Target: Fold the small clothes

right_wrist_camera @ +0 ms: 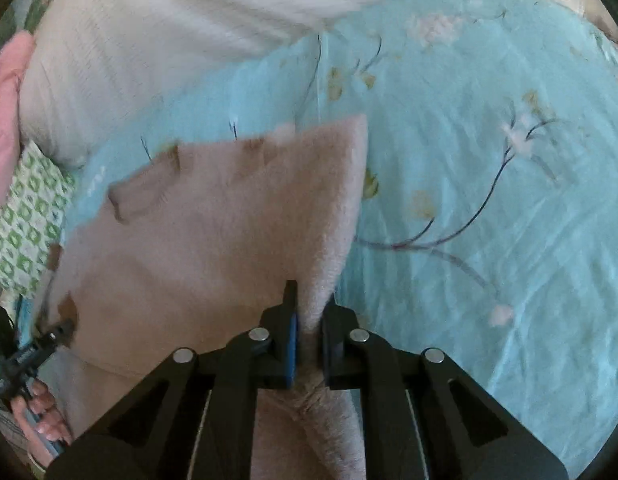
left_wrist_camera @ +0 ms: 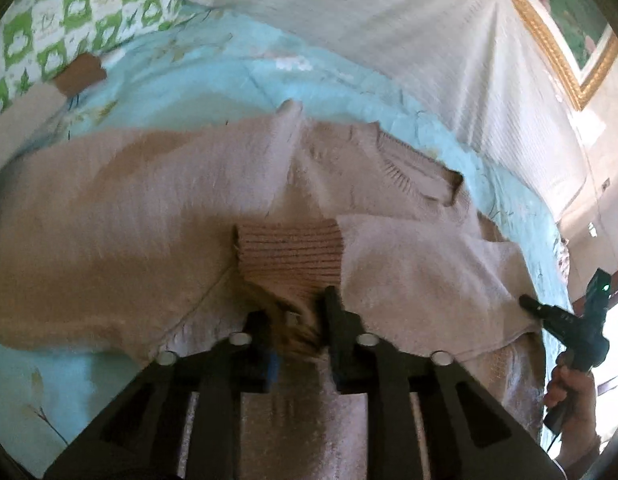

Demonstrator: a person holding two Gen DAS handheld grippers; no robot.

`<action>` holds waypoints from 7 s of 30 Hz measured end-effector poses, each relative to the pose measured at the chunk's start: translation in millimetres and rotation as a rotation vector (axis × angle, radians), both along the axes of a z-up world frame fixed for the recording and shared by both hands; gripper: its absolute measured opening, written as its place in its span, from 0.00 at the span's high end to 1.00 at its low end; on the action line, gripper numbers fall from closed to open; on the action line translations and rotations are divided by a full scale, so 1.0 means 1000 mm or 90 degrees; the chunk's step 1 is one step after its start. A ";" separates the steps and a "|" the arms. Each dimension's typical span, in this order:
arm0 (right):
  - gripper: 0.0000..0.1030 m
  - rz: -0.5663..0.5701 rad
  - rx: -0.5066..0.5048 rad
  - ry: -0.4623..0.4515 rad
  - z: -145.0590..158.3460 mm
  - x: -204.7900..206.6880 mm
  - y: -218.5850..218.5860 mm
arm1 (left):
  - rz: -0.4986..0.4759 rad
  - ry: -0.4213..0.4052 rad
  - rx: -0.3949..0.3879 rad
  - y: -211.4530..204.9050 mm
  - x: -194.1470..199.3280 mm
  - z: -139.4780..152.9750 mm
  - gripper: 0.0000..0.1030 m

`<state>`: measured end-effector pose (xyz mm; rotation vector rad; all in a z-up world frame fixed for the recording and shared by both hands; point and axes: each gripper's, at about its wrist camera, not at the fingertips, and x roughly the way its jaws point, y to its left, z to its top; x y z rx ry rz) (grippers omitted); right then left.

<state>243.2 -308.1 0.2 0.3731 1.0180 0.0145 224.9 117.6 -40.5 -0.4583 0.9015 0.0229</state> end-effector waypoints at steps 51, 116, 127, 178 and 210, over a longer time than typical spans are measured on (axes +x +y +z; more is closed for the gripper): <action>0.50 0.143 0.124 -0.042 0.019 -0.080 0.096 | 0.142 -0.017 0.185 0.141 0.017 0.080 0.90; 0.92 0.055 0.245 -0.083 0.016 0.030 0.081 | -0.003 0.053 0.233 0.022 -0.042 -0.008 0.39; 0.92 -0.075 0.250 -0.134 -0.002 -0.041 0.008 | 0.125 0.039 0.254 0.030 -0.049 -0.001 0.38; 0.97 -0.023 0.111 -0.033 -0.025 -0.050 0.030 | -0.037 -0.010 0.050 0.087 0.091 0.020 0.92; 0.69 0.014 0.041 -0.073 0.043 -0.164 0.044 | -0.013 -0.010 0.075 0.035 -0.116 0.054 0.44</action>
